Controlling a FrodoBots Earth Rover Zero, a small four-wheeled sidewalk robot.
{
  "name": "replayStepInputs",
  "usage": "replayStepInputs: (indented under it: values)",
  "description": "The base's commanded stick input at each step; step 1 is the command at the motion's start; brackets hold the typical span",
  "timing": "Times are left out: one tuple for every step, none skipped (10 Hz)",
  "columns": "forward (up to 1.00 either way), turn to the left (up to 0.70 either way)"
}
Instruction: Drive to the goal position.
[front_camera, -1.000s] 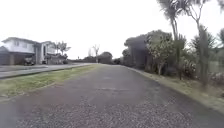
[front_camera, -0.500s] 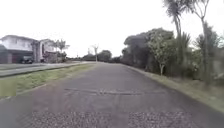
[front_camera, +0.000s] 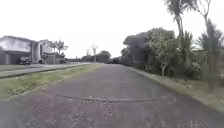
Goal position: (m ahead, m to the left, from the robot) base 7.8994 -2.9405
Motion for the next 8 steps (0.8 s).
replayStepInputs:
  values:
    - [0.70, 0.02]
    - [0.70, 0.00]
    - [0.70, 0.00]
    - [0.70, 0.00]
    - [0.70, 0.00]
    - [0.70, 0.00]
    - [0.70, 0.00]
    - [0.70, 0.00]
